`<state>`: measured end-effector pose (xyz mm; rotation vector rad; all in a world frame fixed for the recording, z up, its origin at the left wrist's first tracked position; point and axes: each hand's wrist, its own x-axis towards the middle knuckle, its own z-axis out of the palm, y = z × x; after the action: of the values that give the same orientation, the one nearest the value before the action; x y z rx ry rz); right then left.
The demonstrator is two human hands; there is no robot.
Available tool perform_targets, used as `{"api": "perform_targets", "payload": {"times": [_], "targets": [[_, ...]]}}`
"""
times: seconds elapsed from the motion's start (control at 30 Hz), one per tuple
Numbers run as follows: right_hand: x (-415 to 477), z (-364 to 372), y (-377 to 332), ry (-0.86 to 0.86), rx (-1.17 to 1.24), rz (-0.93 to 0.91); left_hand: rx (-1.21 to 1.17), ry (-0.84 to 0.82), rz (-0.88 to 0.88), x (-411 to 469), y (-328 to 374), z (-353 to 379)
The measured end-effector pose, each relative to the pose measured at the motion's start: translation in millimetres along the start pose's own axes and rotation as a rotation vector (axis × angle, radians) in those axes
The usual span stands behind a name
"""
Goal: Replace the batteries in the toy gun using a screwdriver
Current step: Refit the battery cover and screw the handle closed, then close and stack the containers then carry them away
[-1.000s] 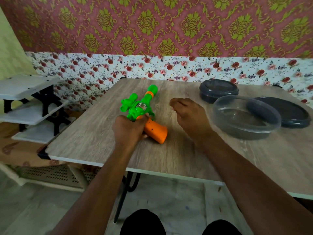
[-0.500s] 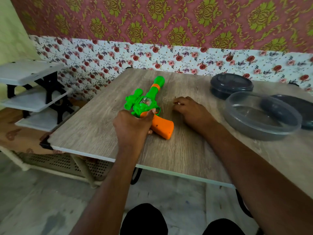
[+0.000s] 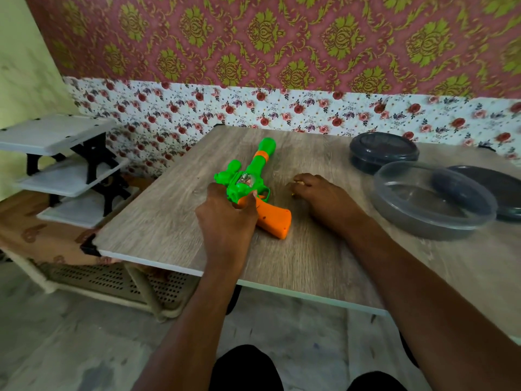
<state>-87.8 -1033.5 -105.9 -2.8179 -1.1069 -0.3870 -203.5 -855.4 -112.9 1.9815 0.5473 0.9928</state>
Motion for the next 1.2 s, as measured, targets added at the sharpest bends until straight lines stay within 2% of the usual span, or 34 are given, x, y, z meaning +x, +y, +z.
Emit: {"api": "perform_targets", "payload": {"times": [0.2, 0.37, 0.47, 0.63, 0.73, 0.8, 0.87, 0.93, 1.07, 1.2], "targets": [[-18.0, -3.2, 4.0, 0.211, 0.115, 0.093, -0.027, -0.03, 0.227, 2.1, -2.7, 8.2], [-55.1, -18.0, 8.4, 0.5, 0.153, 0.207, -0.107, -0.084, 0.412, -8.0, 10.4, 24.8], [-87.5, -24.8, 18.5, 0.677, 0.112, 0.292, -0.174, -0.199, 0.484, -21.0, 31.5, 45.9], [-145.2, -35.3, 43.7, 0.898, 0.009, 0.469, -0.18, -0.513, 0.541, -49.7, 67.9, 87.3], [-166.5, -42.2, 66.8, 0.88, -0.01, 0.635, -0.195, -0.702, 0.613, -66.7, 84.2, 112.3], [-171.5, -47.9, 72.1, 0.768, 0.166, 0.752, -0.14, -0.819, 0.578, -72.1, 85.7, 127.0], [-174.2, -52.6, 74.4, 0.723, 0.299, 0.758, -0.082, -0.872, 0.5, -75.7, 88.6, 132.7], [-176.3, -54.4, 71.0, 0.722, 0.311, 0.71, -0.125, -0.813, 0.478, -77.1, 89.5, 132.7], [-177.9, -51.1, 70.2, 0.715, 0.302, 0.691, -0.208, -0.569, 0.501, -75.7, 84.1, 123.8], [-176.1, -61.1, 77.5, 0.838, 0.322, 0.69, -0.223, -0.463, 0.432, -69.4, 70.5, 123.7]]}}
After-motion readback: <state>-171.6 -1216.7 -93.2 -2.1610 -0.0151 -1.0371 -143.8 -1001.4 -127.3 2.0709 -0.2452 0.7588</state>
